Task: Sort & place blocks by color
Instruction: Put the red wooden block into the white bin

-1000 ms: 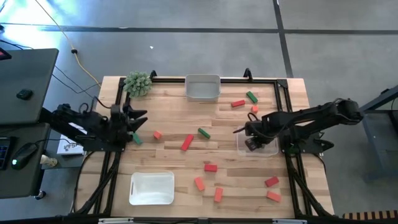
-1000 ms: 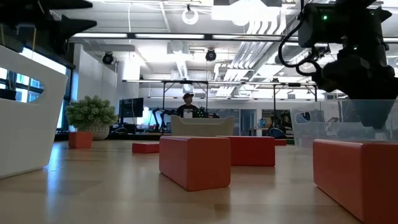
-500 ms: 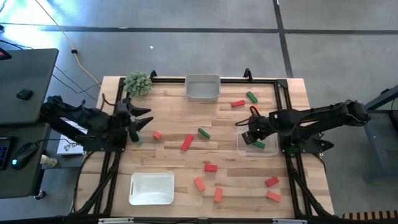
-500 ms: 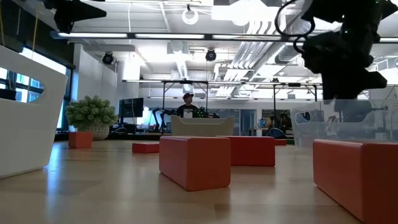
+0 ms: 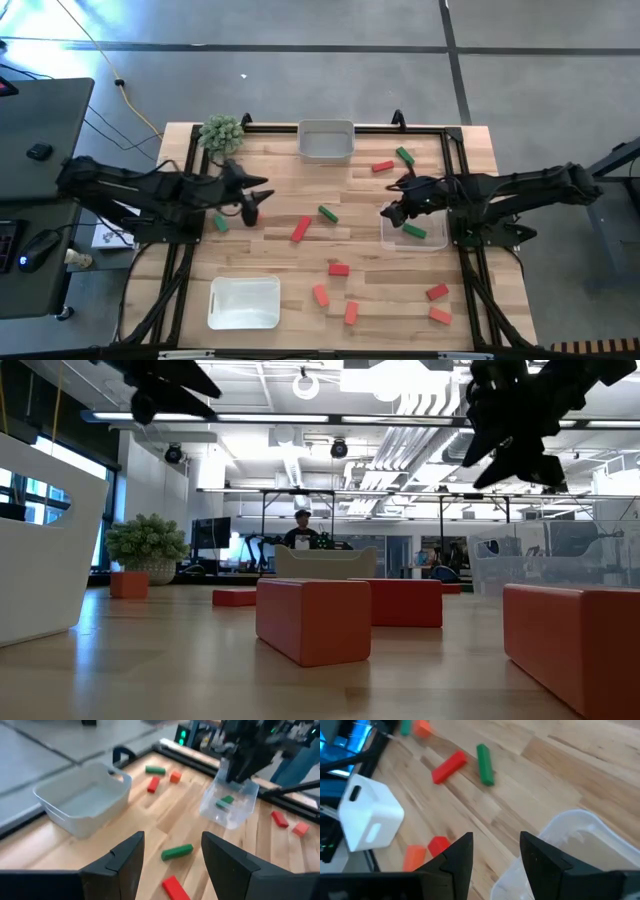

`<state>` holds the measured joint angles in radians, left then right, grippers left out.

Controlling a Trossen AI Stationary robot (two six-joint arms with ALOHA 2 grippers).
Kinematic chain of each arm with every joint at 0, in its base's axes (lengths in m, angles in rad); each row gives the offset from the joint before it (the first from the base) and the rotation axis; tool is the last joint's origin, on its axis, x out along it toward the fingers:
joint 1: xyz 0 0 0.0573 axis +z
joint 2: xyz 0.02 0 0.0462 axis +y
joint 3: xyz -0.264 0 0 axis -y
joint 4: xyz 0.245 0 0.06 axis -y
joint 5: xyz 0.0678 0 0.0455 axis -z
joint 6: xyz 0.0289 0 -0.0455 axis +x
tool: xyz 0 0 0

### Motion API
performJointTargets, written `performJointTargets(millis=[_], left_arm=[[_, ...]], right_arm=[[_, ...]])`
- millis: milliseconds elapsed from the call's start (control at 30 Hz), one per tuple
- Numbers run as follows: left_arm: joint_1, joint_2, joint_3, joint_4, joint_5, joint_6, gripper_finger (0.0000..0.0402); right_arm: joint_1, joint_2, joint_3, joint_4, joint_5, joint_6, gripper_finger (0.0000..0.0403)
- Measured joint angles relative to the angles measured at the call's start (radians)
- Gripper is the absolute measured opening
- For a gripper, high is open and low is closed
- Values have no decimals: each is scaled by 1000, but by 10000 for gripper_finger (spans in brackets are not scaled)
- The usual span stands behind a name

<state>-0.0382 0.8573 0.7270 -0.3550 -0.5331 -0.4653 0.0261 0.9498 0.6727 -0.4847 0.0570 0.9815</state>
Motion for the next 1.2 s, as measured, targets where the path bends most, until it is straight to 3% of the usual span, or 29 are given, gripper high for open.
performJointTargets(millis=[233, 533, 833, 1200], left_arm=[[77, 154, 25, -2, 102, -150, 186], [84, 339, 103, 0, 185, -283, 186], [79, 493, 184, -26, 219, -399, 186], [40, 644, 226, -40, 190, -532, 186]], right_arm=[[0, -18, 0, -5, 0, -22, 151], [0, -18, 0, -6, -2, -74, 151], [0, -18, 0, -8, -4, -93, 151], [0, -18, 0, -21, -4, -95, 151]])
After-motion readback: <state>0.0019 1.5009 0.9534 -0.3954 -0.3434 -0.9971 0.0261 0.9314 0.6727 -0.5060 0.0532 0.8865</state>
